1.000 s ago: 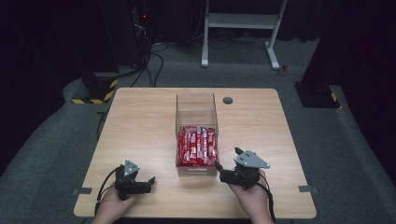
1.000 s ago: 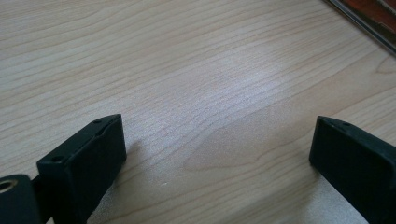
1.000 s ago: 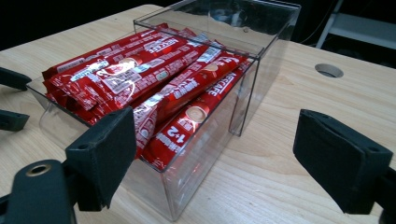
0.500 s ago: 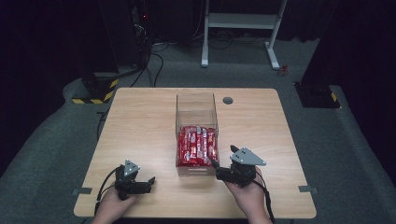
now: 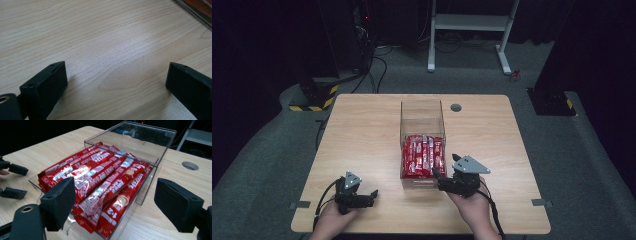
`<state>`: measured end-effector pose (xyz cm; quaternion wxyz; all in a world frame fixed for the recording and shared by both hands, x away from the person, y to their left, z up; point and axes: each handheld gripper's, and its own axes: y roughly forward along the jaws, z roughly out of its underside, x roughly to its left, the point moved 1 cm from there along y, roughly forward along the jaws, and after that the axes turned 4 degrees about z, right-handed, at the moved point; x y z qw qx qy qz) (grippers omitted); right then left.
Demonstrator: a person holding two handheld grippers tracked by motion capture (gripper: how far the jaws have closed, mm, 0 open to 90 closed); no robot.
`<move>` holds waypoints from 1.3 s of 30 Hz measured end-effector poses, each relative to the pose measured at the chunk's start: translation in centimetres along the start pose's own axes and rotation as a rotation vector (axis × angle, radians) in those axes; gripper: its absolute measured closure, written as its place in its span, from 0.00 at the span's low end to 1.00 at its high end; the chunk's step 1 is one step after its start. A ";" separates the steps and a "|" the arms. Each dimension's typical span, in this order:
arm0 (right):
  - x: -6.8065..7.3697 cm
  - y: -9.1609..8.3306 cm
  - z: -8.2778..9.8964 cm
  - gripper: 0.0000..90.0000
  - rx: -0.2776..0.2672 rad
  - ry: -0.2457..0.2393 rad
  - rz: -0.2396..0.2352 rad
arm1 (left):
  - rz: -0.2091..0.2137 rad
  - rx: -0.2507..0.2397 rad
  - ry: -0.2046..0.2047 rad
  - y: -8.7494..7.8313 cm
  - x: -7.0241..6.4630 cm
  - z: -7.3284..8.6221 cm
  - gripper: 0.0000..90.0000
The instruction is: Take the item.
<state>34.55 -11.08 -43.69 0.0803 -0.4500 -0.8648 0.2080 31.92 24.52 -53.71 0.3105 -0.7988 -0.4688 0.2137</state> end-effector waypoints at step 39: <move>0.2 1.5 1.3 0.55 0.039 0.064 -0.043 | -0.004 -0.005 -0.001 0.0 0.0 0.0 0.05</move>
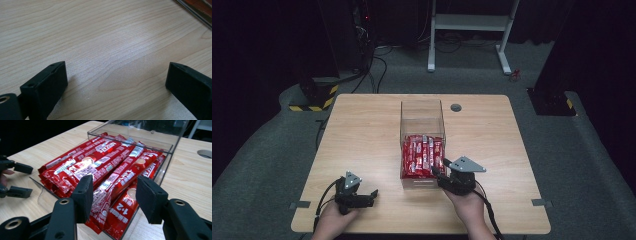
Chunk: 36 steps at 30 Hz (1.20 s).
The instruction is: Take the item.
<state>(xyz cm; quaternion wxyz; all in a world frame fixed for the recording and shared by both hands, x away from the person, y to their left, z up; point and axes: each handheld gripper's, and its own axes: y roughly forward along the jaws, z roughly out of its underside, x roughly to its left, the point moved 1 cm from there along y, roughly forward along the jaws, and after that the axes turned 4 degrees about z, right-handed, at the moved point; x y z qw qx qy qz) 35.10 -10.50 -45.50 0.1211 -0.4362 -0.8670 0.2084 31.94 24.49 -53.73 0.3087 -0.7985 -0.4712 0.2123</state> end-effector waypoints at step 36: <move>0.4 -0.7 0.6 0.99 -0.040 0.014 0.005 | 0.001 0.000 -0.002 0.0 0.0 0.0 0.05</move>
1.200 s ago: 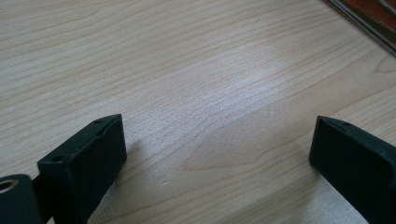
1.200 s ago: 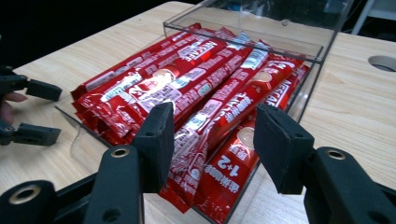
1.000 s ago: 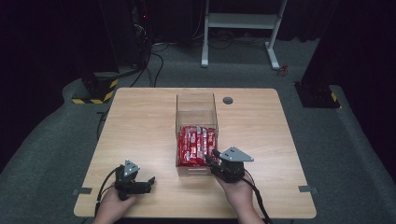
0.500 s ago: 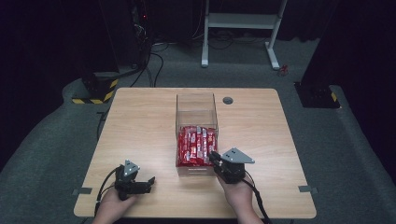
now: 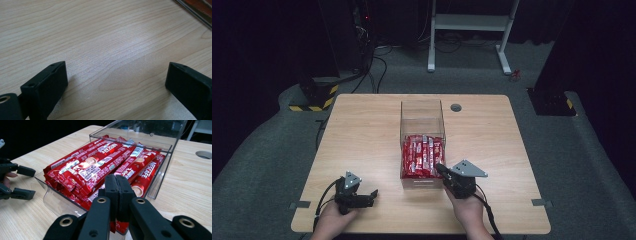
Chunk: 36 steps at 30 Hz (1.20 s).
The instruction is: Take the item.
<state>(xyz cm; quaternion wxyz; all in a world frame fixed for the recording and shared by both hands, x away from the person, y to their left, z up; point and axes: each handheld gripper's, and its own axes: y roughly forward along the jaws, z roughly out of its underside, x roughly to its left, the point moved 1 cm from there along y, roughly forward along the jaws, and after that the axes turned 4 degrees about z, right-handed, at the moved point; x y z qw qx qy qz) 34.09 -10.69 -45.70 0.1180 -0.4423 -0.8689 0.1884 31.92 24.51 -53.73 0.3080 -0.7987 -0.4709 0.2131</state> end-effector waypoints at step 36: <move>-0.3 -2.3 0.4 0.99 -0.023 0.003 0.011 | 0.010 0.007 0.011 0.3 0.0 -0.2 0.02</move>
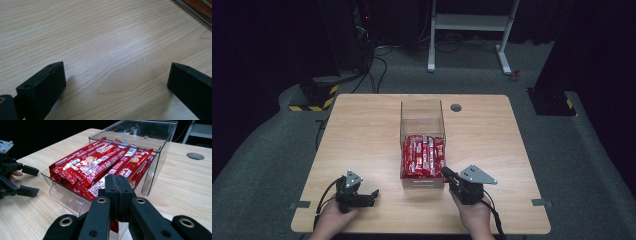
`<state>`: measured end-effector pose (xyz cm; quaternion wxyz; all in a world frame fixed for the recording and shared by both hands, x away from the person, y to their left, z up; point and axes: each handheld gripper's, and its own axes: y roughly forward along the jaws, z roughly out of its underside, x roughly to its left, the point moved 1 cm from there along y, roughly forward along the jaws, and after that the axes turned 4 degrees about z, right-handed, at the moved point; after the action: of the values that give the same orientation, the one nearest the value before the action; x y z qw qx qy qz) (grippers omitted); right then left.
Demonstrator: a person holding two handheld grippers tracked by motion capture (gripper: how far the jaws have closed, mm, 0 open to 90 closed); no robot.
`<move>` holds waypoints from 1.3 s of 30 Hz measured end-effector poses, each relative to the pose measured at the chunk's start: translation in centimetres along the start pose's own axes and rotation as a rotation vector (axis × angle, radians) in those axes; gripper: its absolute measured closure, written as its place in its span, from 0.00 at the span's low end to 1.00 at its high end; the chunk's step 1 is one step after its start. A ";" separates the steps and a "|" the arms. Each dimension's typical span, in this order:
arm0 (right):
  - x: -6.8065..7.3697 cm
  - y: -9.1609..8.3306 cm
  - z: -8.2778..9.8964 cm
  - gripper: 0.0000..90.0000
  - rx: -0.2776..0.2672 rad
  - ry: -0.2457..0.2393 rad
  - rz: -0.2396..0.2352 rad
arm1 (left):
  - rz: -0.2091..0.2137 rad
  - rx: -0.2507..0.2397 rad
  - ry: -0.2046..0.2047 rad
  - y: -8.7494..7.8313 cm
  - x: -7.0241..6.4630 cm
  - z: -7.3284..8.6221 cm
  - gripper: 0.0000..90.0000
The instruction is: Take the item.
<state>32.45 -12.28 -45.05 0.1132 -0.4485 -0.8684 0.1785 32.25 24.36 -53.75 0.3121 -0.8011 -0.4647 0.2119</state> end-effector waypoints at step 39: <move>-2.8 -1.4 -0.1 0.99 -0.037 0.041 0.047 | 0.000 0.000 0.000 0.0 0.0 0.0 0.02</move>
<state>33.10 -15.29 -44.47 0.1185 -0.4745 -0.8583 0.1555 32.24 24.36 -53.75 0.3118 -0.8012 -0.4646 0.2121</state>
